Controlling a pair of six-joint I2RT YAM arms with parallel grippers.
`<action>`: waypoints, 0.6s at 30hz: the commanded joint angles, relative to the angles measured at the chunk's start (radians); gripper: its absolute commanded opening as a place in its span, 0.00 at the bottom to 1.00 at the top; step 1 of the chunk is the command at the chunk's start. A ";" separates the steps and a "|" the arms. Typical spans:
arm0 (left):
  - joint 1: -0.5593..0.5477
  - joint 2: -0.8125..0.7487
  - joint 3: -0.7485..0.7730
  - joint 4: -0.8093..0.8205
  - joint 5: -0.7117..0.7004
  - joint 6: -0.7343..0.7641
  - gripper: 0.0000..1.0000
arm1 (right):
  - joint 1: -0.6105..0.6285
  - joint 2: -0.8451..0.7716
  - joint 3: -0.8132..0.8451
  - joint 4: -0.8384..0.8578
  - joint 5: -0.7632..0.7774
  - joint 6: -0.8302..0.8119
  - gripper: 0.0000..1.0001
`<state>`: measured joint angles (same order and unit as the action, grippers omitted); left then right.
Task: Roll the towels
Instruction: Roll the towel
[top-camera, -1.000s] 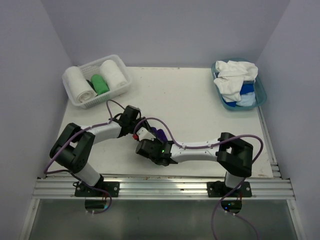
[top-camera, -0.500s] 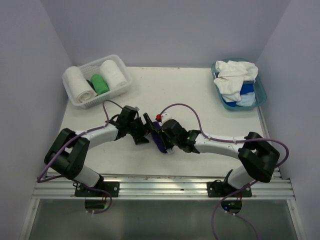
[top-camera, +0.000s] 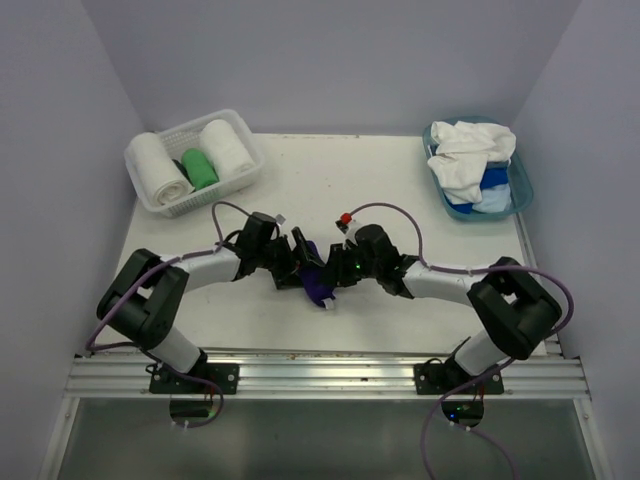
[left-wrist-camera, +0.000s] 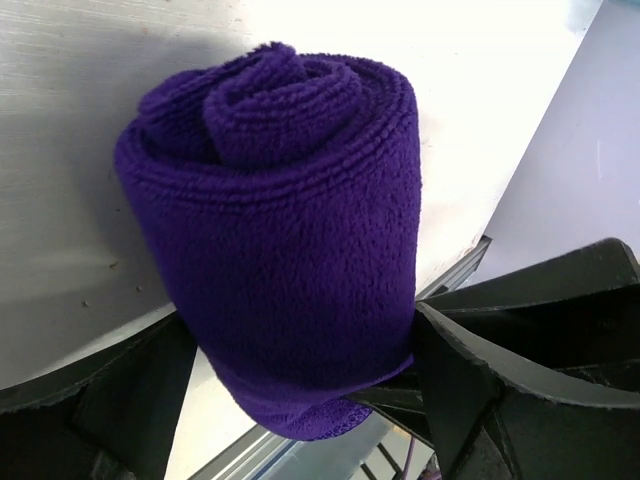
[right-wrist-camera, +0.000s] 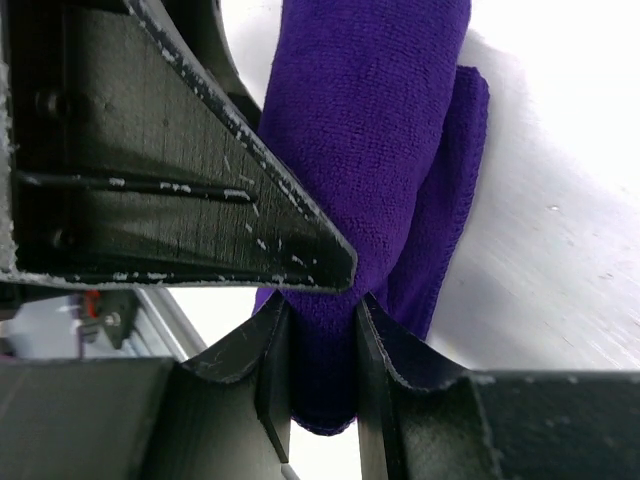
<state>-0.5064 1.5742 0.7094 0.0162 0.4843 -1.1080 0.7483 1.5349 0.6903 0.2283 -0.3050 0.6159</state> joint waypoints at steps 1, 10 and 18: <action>-0.009 0.018 -0.008 0.073 0.040 0.002 0.88 | -0.024 0.040 -0.023 0.172 -0.154 0.099 0.10; -0.009 0.046 -0.002 0.085 0.039 -0.009 0.84 | -0.063 0.100 -0.089 0.336 -0.229 0.203 0.08; -0.012 0.041 -0.016 0.076 0.023 -0.027 0.98 | -0.095 0.143 -0.129 0.460 -0.270 0.277 0.07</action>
<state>-0.5079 1.6112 0.7055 0.0441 0.4950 -1.1175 0.6575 1.6600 0.5709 0.5934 -0.5232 0.8444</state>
